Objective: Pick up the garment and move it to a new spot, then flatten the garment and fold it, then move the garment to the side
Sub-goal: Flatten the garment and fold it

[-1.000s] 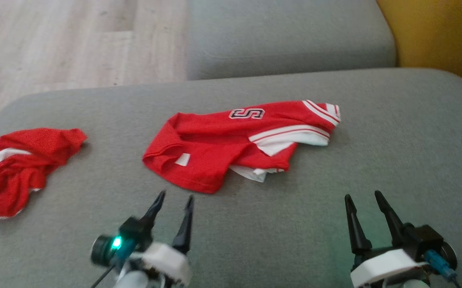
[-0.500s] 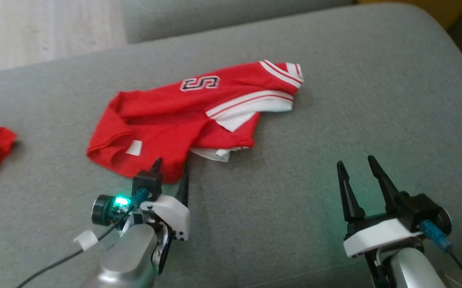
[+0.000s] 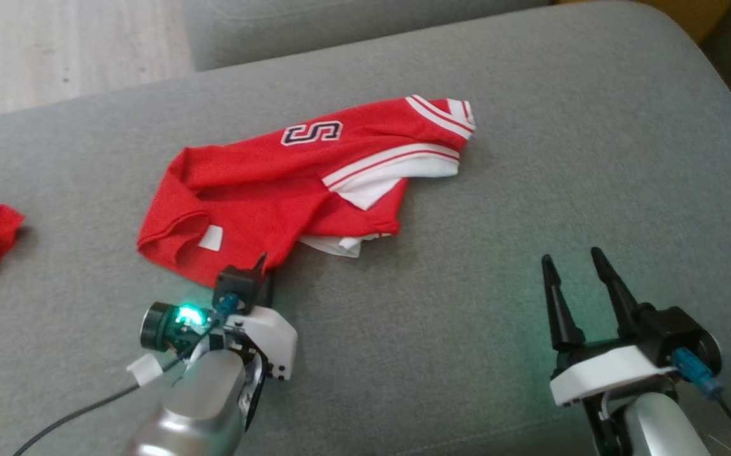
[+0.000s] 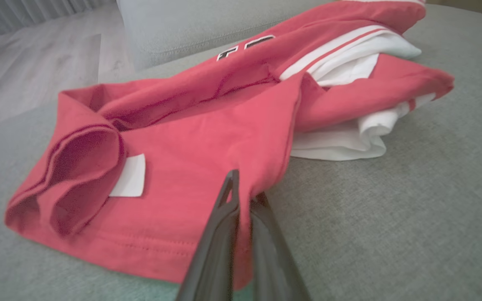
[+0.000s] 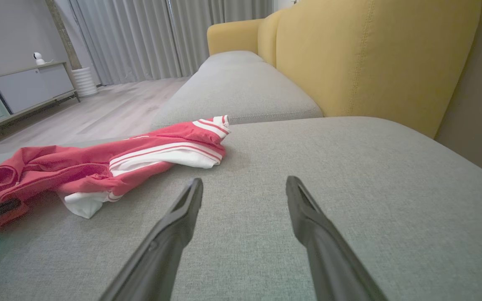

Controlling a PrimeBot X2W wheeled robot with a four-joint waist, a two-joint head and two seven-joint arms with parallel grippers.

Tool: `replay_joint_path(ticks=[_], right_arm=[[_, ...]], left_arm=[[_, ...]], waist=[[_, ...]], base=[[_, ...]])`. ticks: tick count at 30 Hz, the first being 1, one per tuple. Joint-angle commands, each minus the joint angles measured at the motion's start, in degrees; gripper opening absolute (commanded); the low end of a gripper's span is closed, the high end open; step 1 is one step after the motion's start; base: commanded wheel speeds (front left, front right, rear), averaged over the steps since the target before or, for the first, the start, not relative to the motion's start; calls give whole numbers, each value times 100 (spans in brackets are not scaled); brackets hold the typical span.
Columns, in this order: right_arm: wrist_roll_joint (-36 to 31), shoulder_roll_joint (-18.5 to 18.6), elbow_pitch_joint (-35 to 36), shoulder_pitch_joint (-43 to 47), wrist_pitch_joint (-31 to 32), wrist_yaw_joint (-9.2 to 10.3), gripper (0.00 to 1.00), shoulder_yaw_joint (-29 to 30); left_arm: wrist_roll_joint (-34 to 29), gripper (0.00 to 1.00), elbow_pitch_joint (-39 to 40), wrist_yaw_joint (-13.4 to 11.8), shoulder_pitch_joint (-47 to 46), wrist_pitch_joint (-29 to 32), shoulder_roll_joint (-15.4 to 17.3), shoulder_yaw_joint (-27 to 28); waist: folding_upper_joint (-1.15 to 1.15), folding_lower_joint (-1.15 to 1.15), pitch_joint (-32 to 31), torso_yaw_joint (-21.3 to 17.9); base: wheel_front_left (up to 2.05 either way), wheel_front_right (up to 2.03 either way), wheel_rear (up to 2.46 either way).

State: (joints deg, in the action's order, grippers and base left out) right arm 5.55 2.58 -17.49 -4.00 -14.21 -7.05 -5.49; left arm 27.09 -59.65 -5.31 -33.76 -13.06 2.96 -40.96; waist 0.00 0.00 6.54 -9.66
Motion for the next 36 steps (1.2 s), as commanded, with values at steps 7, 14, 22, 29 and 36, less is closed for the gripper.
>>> replay_joint_path(ticks=[7,14,22,29,36], right_arm=[[34,30,137,138,-76,-44,100,-6],[90,30,130,323,-78,-44,100,-13],[72,30,143,343,-78,-44,100,-81],[29,30,118,347,-78,-44,100,-47],[20,30,70,368,-78,-44,100,43]], left_arm=[[-282,0,428,-101,147,-178,499,8],[-177,0,1061,-288,826,-189,1197,228],[55,0,1352,-512,1431,-16,1677,425],[220,79,1479,-548,1699,20,1673,477],[333,100,1794,-568,1798,-86,1586,568]], waist=[[0,0,-373,470],[0,0,-593,696],[0,0,-585,649],[0,0,-585,583],[0,0,-698,640]], base=[[0,0,0],[0,0,0],[0,0,0],[0,0,0],[0,0,0]])
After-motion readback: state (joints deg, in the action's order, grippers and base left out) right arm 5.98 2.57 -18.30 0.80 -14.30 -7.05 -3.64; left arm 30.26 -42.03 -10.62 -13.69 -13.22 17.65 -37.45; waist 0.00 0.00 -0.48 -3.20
